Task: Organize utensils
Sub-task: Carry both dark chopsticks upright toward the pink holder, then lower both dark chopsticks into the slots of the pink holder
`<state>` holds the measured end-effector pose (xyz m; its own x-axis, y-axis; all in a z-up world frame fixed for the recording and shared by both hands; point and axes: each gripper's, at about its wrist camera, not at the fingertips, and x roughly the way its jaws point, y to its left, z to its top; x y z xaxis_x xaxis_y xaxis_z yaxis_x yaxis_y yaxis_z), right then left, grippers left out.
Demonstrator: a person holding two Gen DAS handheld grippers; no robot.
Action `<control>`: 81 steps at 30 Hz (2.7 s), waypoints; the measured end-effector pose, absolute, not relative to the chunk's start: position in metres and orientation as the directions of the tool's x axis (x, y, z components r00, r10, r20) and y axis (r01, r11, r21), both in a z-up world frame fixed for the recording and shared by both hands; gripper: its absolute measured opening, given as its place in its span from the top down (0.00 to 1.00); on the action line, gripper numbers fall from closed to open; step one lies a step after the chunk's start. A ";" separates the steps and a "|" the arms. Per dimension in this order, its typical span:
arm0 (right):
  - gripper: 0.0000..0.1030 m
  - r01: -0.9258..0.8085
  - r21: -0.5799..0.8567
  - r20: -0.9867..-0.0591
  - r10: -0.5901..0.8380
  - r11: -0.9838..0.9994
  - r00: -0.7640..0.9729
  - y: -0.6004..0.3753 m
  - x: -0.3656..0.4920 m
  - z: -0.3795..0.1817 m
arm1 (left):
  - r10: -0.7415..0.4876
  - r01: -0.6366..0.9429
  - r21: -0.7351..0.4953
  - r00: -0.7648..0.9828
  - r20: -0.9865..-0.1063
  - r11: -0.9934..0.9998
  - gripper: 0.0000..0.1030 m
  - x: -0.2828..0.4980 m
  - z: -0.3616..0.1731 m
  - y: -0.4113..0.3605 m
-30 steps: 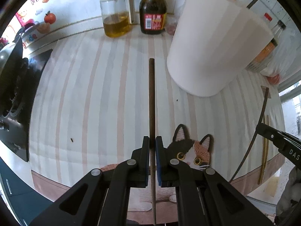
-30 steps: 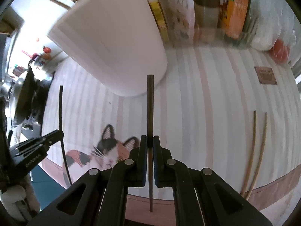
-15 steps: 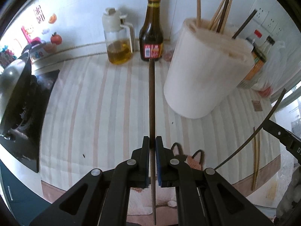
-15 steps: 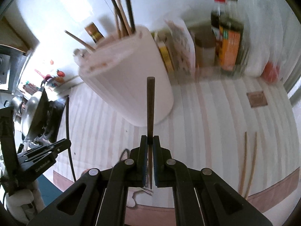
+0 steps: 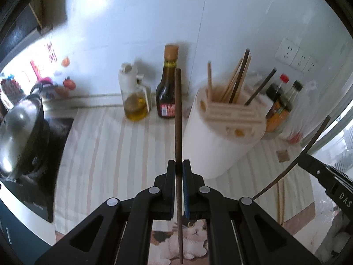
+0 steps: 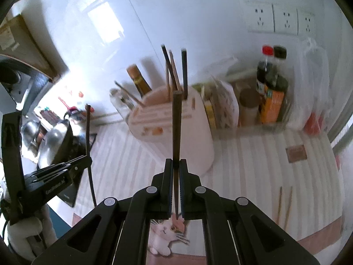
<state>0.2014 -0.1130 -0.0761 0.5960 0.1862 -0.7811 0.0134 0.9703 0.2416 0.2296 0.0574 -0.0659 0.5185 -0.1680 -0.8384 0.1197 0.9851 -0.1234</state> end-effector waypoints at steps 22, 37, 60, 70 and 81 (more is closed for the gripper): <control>0.95 -0.044 0.160 -0.640 0.138 0.986 0.756 -0.104 0.235 0.050 | -0.123 0.066 -0.109 0.708 -0.695 0.992 0.97 0.279 0.036 0.052; 0.95 -0.004 0.136 -0.607 0.086 0.991 0.790 -0.126 0.284 0.069 | -0.070 0.029 -0.072 0.730 -0.680 0.997 0.97 0.321 0.043 0.033; 0.95 0.026 0.220 -0.656 0.128 0.975 0.744 -0.141 0.348 0.012 | -0.110 0.037 -0.112 0.640 -0.761 0.993 0.96 0.389 0.000 -0.002; 0.95 0.050 0.236 -0.676 0.128 0.970 0.725 -0.141 0.359 -0.006 | -0.163 0.051 -0.169 0.627 -0.762 0.984 0.96 0.409 -0.008 -0.003; 0.95 0.071 0.238 -0.677 0.113 0.969 0.727 -0.147 0.360 -0.013 | -0.173 0.058 -0.179 0.651 -0.739 0.982 0.96 0.434 -0.018 -0.004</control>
